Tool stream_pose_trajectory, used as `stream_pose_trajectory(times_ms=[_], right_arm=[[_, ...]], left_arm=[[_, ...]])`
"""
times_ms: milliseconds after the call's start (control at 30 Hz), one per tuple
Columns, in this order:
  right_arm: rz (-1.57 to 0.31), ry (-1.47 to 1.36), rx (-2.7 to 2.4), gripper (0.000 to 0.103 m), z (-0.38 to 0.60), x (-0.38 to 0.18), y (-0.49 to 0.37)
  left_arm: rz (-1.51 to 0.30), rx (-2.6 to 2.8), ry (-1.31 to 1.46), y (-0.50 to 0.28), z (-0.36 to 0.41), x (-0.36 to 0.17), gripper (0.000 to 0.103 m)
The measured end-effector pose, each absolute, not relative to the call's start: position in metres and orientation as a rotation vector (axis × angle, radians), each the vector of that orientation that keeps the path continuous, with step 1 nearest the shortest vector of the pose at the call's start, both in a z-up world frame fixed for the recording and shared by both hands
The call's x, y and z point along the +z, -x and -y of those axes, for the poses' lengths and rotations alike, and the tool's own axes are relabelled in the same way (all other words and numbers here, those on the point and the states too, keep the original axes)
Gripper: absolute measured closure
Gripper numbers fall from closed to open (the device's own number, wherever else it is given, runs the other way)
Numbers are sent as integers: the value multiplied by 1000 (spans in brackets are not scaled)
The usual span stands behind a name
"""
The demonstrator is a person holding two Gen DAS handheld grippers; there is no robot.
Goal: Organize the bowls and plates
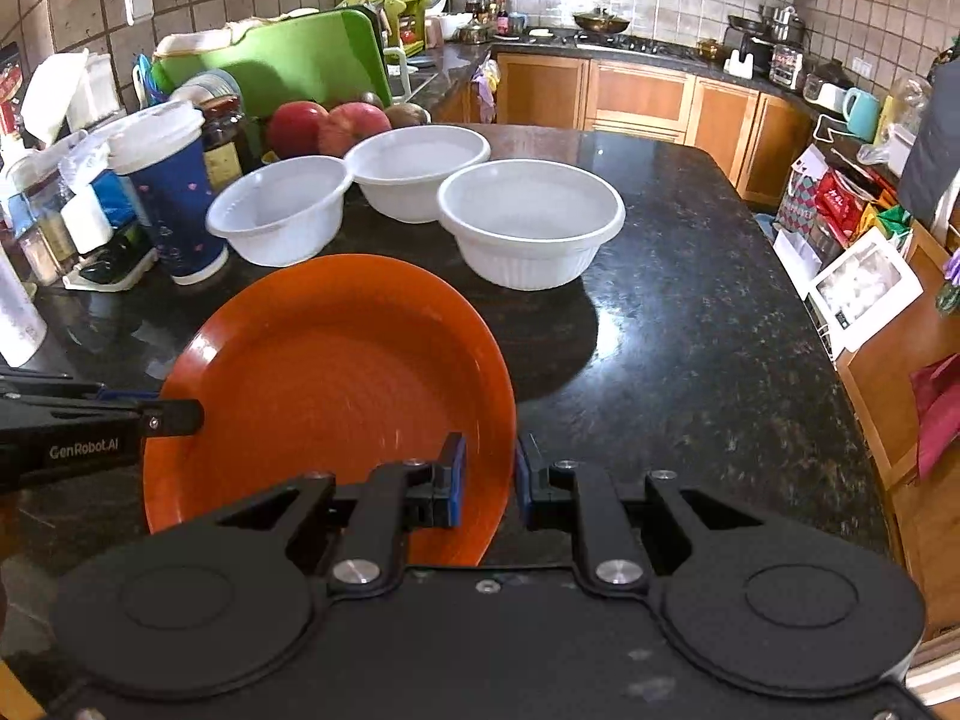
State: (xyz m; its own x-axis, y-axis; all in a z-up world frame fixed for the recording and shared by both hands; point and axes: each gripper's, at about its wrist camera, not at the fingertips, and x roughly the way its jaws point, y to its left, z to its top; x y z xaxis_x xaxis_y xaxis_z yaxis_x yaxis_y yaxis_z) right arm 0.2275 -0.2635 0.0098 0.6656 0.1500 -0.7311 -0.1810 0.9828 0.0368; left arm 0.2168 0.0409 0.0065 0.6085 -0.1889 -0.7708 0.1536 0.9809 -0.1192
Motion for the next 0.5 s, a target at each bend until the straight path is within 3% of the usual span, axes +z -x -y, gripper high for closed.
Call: stream_pose_trajectory(times_ms=[500], right_arm=[[-742, -82, 13, 84, 286, 22, -129]], left_arm=[[-860, -382, -61, -171, -14, 18, 85]])
